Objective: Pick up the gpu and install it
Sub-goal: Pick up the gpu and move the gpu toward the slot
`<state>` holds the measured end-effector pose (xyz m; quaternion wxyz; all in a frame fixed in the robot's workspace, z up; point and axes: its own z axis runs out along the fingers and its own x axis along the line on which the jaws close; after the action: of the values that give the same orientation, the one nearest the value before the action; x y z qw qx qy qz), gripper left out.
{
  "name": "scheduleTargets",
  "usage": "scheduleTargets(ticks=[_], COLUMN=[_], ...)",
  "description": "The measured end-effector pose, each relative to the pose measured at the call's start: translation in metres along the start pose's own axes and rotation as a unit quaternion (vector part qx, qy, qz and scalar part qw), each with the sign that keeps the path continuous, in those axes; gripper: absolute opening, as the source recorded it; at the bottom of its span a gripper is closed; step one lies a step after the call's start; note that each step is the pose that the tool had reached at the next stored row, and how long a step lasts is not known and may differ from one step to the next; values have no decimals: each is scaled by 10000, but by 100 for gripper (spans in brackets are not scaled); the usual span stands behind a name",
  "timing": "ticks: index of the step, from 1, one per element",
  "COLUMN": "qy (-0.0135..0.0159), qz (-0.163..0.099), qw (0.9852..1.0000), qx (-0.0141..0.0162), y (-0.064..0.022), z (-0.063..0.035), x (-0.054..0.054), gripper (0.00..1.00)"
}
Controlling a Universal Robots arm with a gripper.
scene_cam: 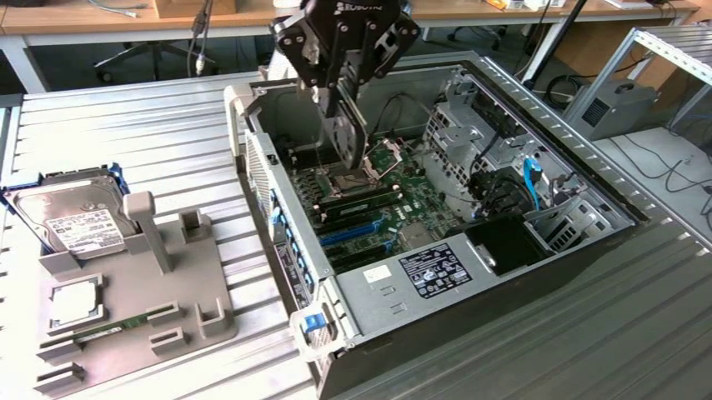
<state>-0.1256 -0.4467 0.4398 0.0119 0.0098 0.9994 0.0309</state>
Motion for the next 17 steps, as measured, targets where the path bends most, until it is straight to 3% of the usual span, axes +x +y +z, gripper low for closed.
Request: scheduleTargets(ticks=[4, 13, 17], qy=[0, 0, 0], qz=[0, 0, 1], qw=[10000, 10000, 10000], qx=[-1, 0, 0], y=[25, 65, 96], z=[7, 17, 24], x=[-209, -542, -778], gripper=[27, 27, 27])
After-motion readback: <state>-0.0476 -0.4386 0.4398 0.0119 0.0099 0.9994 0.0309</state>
